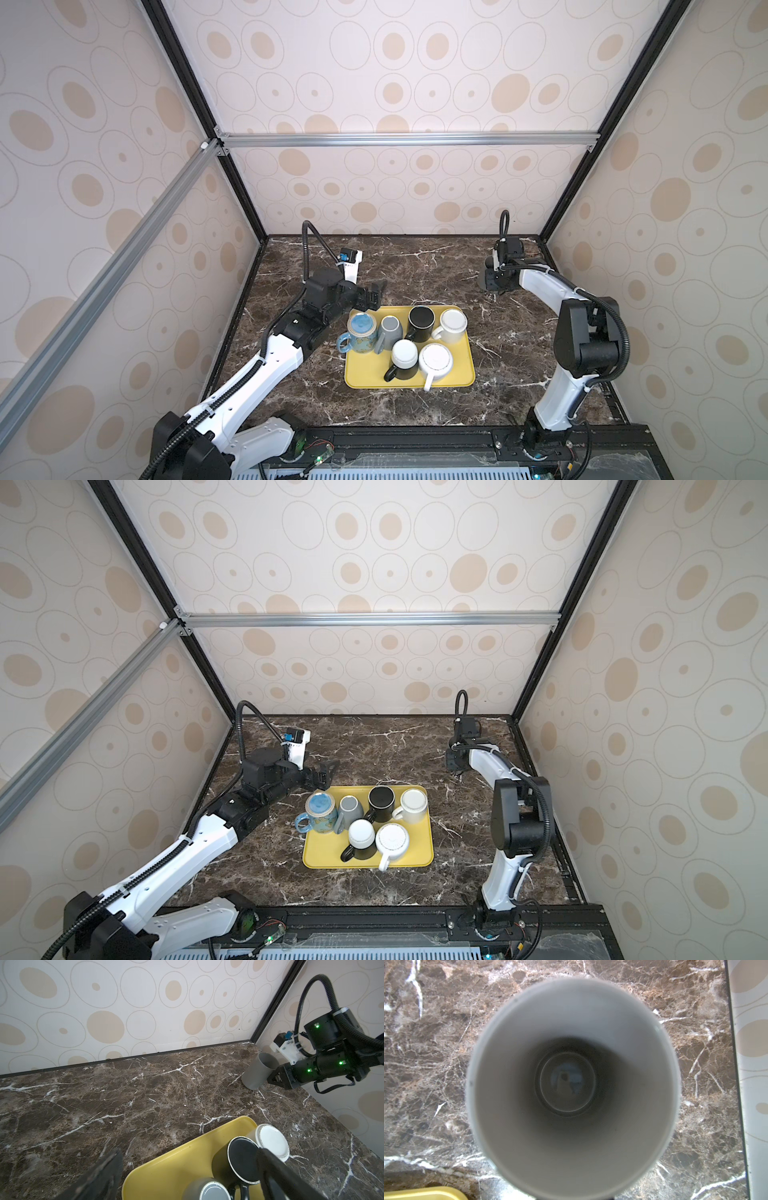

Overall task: Turn the mug right side up
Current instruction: 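Rotate the grey mug upright with the right gripper and lower it toward the table, then set the grey mug upright on the table and open the right gripper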

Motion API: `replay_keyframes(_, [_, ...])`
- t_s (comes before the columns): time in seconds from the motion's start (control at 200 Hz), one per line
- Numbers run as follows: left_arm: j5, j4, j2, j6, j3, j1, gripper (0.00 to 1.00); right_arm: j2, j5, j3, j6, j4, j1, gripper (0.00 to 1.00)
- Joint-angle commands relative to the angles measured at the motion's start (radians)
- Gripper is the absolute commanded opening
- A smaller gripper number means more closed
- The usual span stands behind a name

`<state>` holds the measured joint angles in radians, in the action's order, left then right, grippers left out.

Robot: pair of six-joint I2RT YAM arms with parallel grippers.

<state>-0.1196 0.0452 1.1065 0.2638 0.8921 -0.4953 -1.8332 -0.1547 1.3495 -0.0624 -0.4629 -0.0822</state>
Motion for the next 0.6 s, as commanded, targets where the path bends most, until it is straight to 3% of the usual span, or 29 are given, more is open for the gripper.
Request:
replay_keyframes(0.0, [-0.012,-0.021,0.004,-0.004,0.007,0.003,1.00,0.011,-0.018,0.008,-0.004,0.041,0.000,0.00])
replay_keyframes(0.595, [-0.028,-0.024,0.009,0.001,0.001,0.001,1.00,0.065,-0.013,-0.063,-0.025,0.038,-0.002,0.00])
